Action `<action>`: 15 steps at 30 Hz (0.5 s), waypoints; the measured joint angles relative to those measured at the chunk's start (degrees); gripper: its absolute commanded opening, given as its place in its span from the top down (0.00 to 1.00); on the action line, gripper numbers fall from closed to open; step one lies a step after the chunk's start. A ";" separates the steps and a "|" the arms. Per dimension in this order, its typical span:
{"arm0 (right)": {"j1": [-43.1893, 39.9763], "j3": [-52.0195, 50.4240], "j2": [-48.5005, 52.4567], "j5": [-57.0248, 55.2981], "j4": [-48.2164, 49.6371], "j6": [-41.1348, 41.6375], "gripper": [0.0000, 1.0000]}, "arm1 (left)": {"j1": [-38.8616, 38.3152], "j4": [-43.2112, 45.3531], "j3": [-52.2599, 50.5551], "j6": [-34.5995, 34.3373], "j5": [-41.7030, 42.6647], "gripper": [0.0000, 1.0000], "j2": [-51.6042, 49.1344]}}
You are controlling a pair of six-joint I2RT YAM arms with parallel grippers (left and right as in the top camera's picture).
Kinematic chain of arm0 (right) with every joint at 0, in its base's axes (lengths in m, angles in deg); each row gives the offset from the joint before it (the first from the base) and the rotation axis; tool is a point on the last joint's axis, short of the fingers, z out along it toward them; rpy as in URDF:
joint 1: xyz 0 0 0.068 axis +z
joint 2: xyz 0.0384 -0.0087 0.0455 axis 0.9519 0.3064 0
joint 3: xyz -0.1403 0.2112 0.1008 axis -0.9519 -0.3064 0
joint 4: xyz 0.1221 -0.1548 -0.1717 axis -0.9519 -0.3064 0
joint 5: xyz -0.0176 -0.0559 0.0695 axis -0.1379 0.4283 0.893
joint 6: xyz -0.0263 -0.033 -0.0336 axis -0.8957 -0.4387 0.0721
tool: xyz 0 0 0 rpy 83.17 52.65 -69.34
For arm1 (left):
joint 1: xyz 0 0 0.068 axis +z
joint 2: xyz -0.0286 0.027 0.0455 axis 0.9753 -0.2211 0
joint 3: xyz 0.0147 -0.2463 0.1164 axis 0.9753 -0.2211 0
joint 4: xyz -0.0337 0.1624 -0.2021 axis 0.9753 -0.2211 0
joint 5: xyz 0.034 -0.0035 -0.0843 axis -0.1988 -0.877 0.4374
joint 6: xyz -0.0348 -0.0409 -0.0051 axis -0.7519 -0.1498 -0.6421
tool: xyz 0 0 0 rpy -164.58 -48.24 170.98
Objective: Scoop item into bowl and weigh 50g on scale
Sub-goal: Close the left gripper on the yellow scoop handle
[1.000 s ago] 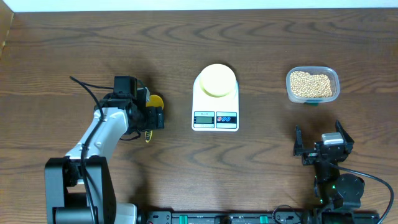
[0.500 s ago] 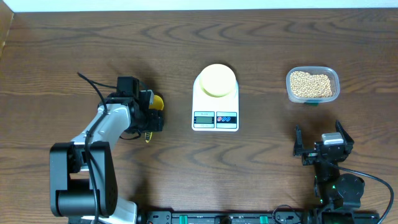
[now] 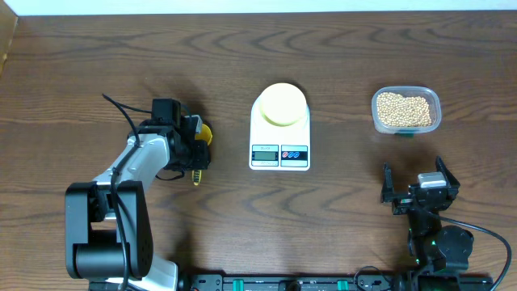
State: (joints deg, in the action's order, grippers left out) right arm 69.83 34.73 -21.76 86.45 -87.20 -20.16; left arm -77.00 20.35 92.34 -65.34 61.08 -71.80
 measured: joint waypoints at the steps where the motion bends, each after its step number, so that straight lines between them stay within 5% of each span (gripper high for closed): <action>1: 0.00 0.00 0.00 0.00 0.00 0.00 0.01 | 0.00 0.02 0.00 0.04 0.00 0.61 0.00; 15: 0.00 0.00 0.00 0.00 0.00 0.00 0.01 | 0.00 -0.07 0.00 -0.39 1.70 0.73 -0.39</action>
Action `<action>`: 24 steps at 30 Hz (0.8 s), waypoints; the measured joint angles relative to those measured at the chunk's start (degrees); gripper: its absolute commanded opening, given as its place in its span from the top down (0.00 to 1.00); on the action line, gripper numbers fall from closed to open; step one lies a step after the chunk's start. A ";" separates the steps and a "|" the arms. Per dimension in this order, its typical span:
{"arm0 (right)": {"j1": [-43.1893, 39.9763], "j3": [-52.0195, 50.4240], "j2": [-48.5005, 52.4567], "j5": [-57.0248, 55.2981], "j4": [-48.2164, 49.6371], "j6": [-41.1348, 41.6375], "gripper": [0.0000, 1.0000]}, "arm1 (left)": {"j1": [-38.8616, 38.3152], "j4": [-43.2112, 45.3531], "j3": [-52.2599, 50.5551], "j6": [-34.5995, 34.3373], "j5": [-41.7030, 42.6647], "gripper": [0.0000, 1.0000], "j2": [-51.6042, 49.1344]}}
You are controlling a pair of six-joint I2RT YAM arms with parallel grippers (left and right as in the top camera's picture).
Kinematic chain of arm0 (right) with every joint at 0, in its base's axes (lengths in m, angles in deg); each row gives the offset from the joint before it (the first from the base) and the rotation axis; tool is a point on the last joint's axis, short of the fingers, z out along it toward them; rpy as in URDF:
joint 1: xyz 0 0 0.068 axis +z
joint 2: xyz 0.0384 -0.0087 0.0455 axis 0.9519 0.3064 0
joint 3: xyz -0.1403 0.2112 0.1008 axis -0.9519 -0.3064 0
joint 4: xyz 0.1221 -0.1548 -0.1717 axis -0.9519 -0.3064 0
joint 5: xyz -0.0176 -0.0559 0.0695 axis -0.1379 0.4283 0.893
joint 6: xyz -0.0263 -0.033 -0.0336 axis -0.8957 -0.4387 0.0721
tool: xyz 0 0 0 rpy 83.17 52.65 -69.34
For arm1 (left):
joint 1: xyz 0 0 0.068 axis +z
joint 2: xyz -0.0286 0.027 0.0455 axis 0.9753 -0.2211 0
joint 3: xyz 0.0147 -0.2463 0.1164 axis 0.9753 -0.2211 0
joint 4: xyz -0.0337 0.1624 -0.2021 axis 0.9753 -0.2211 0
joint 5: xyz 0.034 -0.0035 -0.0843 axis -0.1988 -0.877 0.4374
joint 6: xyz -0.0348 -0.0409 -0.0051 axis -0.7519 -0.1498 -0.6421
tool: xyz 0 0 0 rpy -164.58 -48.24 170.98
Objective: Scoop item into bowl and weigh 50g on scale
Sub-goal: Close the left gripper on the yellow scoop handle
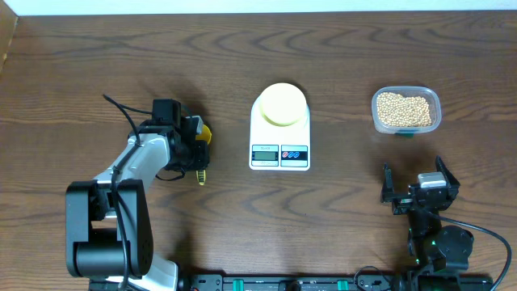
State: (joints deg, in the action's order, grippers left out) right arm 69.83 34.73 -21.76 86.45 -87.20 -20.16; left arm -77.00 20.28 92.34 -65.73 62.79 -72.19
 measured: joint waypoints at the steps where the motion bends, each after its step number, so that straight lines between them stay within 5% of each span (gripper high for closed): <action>1: 0.00 0.00 0.00 0.00 0.00 0.00 0.01 | 0.00 0.00 0.00 -0.02 0.68 0.73 -0.04; 22: 0.00 0.00 0.00 0.00 0.00 0.00 0.01 | -0.02 0.57 -0.02 -0.02 7.28 0.81 -0.57; 24: 0.00 0.00 0.00 0.00 0.00 0.00 0.01 | -0.02 0.57 0.00 -0.15 8.00 0.89 -0.57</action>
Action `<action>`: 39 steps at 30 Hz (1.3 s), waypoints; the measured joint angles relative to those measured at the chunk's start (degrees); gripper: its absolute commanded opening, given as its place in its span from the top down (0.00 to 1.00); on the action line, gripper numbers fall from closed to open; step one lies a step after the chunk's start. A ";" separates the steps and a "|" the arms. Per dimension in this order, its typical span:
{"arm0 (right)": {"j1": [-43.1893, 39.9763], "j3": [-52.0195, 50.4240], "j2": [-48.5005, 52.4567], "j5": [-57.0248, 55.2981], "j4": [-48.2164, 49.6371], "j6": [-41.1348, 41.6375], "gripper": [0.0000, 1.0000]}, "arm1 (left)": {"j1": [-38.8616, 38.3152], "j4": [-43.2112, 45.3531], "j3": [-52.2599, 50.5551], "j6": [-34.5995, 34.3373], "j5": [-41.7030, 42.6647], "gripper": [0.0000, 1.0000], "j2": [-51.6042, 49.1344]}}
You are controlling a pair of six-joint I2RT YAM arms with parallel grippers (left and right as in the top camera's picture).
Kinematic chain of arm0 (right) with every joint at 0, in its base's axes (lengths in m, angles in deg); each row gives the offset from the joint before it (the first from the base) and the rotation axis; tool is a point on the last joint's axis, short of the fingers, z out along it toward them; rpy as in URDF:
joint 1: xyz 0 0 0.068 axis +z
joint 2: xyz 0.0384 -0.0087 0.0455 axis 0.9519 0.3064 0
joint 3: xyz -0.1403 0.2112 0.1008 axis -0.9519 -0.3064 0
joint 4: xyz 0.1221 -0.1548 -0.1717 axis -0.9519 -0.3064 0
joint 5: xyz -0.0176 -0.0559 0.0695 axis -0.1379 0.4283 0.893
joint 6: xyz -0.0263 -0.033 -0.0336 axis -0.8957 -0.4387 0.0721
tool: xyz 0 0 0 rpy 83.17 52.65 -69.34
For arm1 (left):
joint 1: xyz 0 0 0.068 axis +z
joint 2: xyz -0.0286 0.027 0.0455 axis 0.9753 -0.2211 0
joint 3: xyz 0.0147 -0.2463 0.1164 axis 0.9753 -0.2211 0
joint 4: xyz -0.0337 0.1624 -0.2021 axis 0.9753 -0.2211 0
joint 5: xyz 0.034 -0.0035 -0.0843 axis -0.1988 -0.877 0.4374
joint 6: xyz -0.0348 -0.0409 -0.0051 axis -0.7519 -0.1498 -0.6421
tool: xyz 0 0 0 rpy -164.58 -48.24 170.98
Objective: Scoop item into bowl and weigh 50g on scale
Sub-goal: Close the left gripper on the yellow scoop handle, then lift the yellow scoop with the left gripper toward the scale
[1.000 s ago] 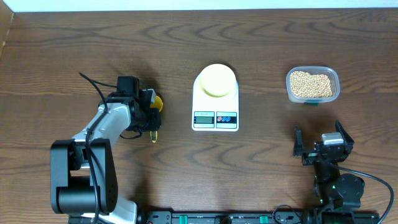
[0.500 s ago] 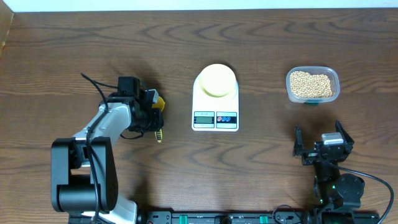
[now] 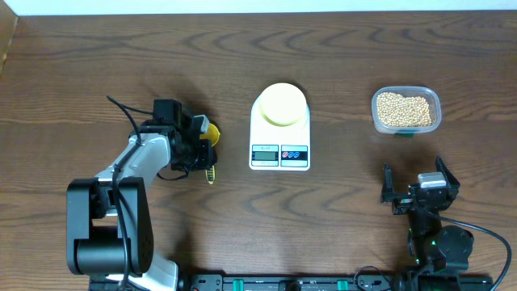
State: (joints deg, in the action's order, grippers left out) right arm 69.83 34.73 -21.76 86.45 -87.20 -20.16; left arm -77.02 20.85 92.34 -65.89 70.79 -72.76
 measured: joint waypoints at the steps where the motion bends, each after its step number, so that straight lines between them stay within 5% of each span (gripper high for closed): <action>1: 0.00 0.00 0.00 0.00 0.00 0.00 0.01 | 0.00 0.00 -0.02 -0.04 0.31 0.90 0.00; 18: 0.00 0.00 0.00 0.00 0.00 0.00 0.01 | 0.02 0.39 0.00 -2.82 0.92 0.93 3.48; 26: 0.00 0.00 0.00 0.00 -0.02 0.00 0.01 | 0.00 5.88 0.00 -6.69 10.27 0.93 11.10; 39: 0.00 0.00 0.00 0.00 0.00 0.00 0.01 | 0.02 33.59 0.04 -33.68 21.42 0.93 16.76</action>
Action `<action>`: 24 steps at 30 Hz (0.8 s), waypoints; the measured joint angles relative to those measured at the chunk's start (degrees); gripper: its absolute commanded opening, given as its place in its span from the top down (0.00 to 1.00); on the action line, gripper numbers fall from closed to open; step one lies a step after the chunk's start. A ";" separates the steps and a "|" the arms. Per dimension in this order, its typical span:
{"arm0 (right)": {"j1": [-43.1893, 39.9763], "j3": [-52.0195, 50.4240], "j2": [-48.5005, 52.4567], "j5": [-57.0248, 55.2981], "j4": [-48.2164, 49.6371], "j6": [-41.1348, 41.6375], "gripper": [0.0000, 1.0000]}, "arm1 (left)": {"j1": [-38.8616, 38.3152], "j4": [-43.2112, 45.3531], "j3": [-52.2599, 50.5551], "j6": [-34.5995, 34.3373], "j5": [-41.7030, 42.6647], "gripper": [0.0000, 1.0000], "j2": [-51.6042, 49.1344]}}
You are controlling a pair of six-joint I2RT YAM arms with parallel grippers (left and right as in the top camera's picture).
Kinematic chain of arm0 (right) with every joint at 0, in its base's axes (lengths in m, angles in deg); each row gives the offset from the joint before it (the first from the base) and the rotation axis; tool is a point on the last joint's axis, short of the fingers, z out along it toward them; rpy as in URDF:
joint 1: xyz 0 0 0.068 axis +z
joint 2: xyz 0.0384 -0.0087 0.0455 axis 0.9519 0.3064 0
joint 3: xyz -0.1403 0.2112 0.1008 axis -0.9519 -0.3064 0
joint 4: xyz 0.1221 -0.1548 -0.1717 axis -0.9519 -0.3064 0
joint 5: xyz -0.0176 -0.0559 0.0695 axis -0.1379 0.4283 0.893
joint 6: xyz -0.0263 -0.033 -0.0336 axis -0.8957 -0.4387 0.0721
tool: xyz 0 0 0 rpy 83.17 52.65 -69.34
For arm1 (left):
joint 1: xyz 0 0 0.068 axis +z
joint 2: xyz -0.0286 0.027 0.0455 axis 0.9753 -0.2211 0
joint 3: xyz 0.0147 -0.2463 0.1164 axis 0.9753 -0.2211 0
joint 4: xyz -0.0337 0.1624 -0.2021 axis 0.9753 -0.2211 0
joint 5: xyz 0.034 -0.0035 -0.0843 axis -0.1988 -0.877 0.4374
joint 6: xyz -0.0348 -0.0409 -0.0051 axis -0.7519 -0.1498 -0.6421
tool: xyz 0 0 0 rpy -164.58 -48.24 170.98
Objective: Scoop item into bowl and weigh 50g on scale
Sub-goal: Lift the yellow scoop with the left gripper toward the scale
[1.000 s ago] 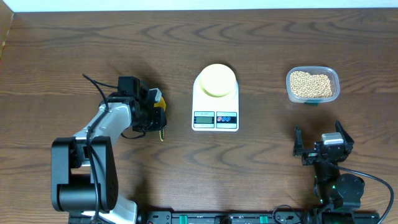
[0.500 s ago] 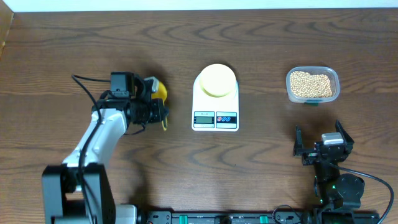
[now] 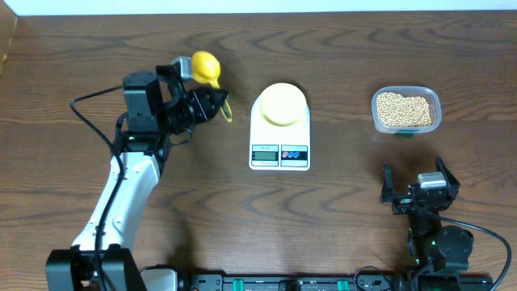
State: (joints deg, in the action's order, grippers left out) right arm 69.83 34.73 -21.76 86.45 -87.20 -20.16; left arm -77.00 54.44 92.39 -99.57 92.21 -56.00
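In the overhead view my left gripper [image 3: 208,102] is lifted above the table, left of the scale, and is shut on a yellow scoop [image 3: 206,67]. The scoop's round head points toward the far side and its thin handle sticks out toward the scale. A white scale [image 3: 280,149] stands at the table's middle with a pale yellow bowl [image 3: 283,105] on its platform. At the right, a clear tub [image 3: 406,110] holds small tan beans. My right gripper [image 3: 415,187] rests open near the front right edge with nothing in it.
The left arm's body stretches from the front left corner up toward the scale. The display and buttons of the scale face the front. The right arm's base sits at the front edge, below the tub.
My left gripper was low on the table, shut on the scoop; now it is higher and farther back, still holding the scoop, which is turned head-up. The right arm has not moved.
At first my left gripper was down on the table left of the scale, around the yellow scoop. Over the two later moments the scoop shifted slightly toward the scale in its grip. Now the scoop is lifted off the table. Scale, bowl, tub and right arm stayed put.
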 measured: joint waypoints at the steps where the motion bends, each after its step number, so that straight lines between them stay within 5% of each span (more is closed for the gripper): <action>1: 0.00 0.00 0.00 0.00 -0.02 0.00 0.01 | 0.00 2.47 0.00 -2.51 0.72 0.93 0.17; 14: 0.00 -0.17 0.04 1.20 3.76 -0.28 0.01 | 0.00 15.21 0.00 -16.37 10.27 0.93 0.28; 24: 0.00 0.92 0.74 10.21 33.03 2.16 0.01 | -0.11 22.80 0.00 -17.07 10.82 0.93 0.28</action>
State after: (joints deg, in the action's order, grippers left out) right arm 69.83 35.65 -21.02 96.65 -54.18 -18.00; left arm -77.11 77.24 92.39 -116.64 103.03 -55.71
